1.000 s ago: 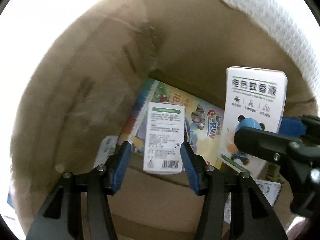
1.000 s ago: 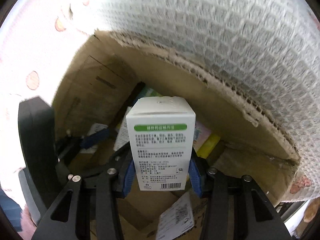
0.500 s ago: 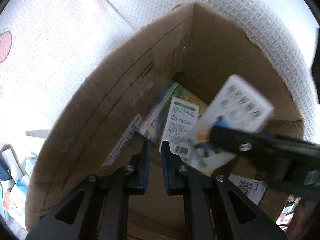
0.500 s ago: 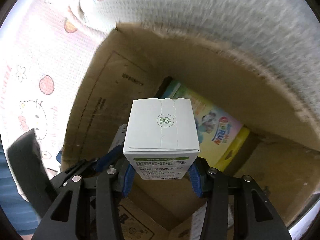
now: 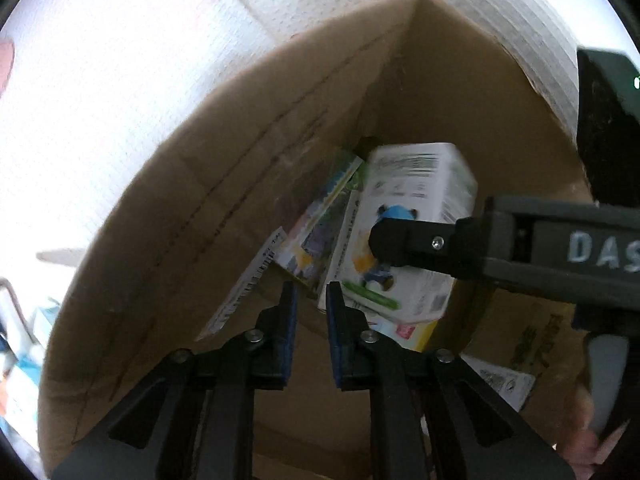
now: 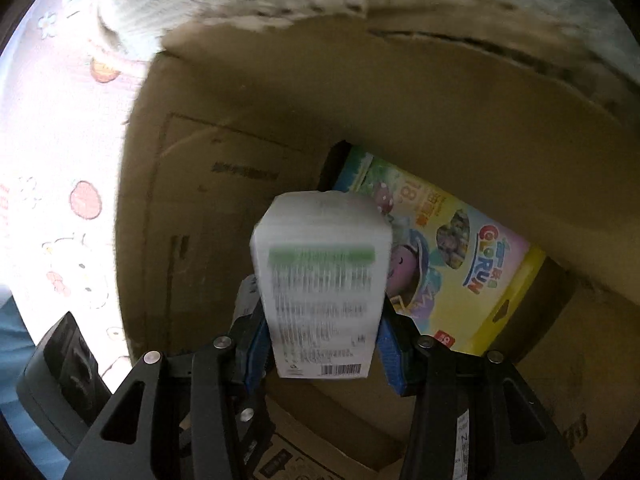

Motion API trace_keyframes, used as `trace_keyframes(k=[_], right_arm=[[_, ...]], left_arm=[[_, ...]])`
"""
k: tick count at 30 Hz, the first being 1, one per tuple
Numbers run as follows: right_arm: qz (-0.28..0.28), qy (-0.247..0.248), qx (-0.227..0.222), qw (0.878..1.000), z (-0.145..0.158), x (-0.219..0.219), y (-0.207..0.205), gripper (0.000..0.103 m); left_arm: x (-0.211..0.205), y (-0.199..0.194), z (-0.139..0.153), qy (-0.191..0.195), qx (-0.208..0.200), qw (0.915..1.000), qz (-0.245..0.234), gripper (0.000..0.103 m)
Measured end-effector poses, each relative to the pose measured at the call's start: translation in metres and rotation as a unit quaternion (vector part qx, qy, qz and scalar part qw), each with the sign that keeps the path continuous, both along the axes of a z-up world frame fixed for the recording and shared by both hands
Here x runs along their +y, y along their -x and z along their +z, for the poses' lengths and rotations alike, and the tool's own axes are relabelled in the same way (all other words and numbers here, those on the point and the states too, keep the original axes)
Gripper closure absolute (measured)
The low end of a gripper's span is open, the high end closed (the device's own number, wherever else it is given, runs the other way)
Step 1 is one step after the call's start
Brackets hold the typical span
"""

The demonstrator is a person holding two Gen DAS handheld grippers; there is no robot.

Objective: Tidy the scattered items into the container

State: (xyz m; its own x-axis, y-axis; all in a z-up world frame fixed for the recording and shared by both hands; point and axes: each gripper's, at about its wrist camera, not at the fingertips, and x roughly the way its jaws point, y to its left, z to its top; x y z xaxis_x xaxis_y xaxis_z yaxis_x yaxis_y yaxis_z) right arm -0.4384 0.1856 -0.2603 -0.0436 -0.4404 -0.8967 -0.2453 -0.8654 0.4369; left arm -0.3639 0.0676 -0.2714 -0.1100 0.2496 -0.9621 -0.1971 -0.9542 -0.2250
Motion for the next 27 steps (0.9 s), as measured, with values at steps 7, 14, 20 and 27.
trace_keyframes(k=[7, 14, 20, 27], right_arm=[[0.011, -0.016, 0.000, 1.000, -0.001, -0.018, 0.004, 0.057], [0.005, -0.007, -0.006, 1.000, -0.002, -0.037, 0.001, 0.054], [-0.013, 0.038, 0.000, 0.999, 0.009, -0.042, -0.004, 0.042], [0.038, -0.034, 0.056, 0.997, 0.047, -0.052, -0.023, 0.041]], left_arm=[[-0.005, -0.005, 0.001, -0.021, 0.003, 0.9997, 0.014, 0.075], [0.004, -0.015, 0.005, 0.033, 0.010, 0.9992, 0.019, 0.067], [0.000, -0.030, 0.012, 0.038, 0.006, 0.9988, 0.030, 0.058], [-0.013, -0.051, 0.025, 0.002, -0.005, 0.9969, 0.078, 0.064]])
